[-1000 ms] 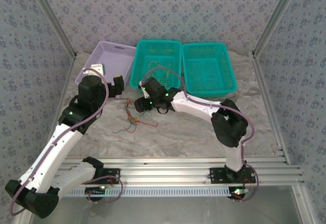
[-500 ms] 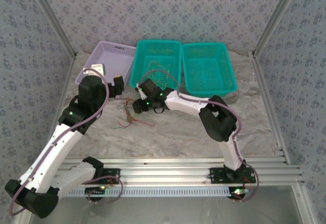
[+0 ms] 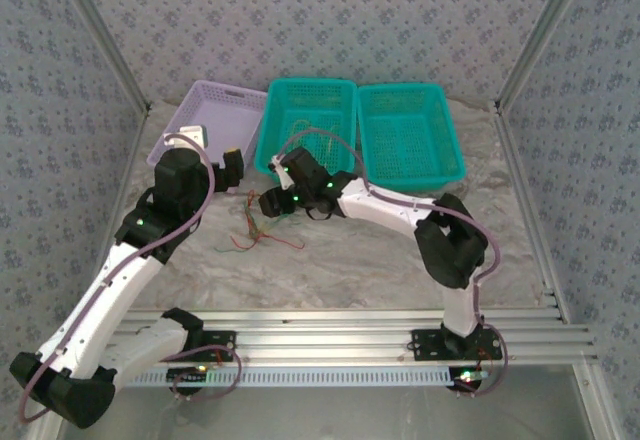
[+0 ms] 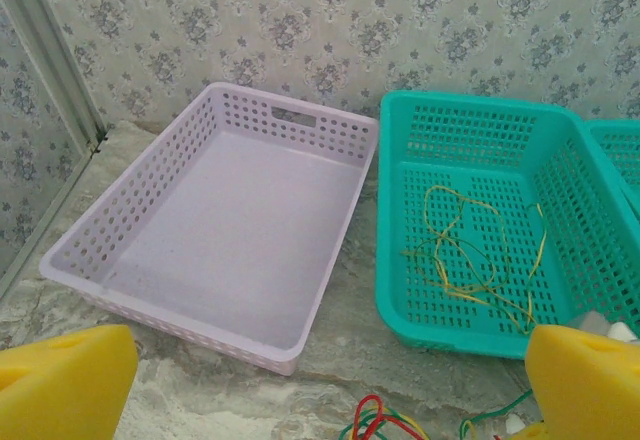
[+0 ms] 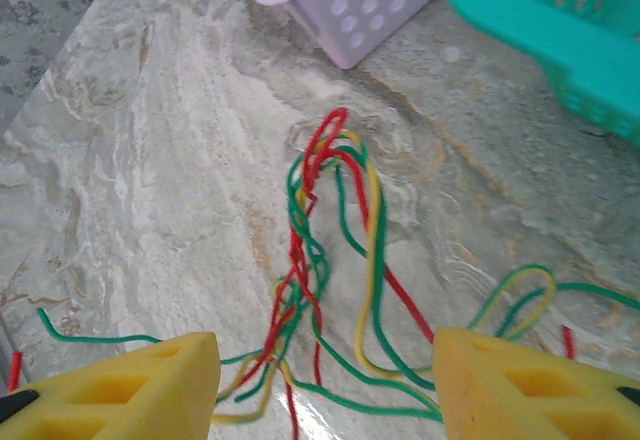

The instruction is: Untangle the cables

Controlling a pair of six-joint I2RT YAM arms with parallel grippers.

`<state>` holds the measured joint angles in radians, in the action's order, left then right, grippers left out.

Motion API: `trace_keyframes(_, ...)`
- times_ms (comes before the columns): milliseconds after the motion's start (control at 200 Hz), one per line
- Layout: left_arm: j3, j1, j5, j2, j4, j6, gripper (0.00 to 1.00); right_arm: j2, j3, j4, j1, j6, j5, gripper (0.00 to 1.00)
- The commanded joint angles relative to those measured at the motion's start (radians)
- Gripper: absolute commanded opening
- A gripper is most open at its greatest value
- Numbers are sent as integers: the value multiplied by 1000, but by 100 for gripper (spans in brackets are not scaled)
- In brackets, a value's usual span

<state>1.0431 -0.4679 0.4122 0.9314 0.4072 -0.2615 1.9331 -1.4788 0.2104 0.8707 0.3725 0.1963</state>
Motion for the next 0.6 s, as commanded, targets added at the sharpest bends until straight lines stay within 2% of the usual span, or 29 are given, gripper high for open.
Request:
trace_keyframes(0, -5, -11, 19, 0, -25, 19, 100, 66, -68, 29, -4, -10, 14, 60)
trace_keyframes(295, -5, -13, 19, -2, -27, 22, 100, 190, -174, 86, -21, -38, -7, 56)
trace_keyframes(595, -5, -16, 4, 3, -28, 27, 100, 163, -156, 84, -20, -47, 16, 20)
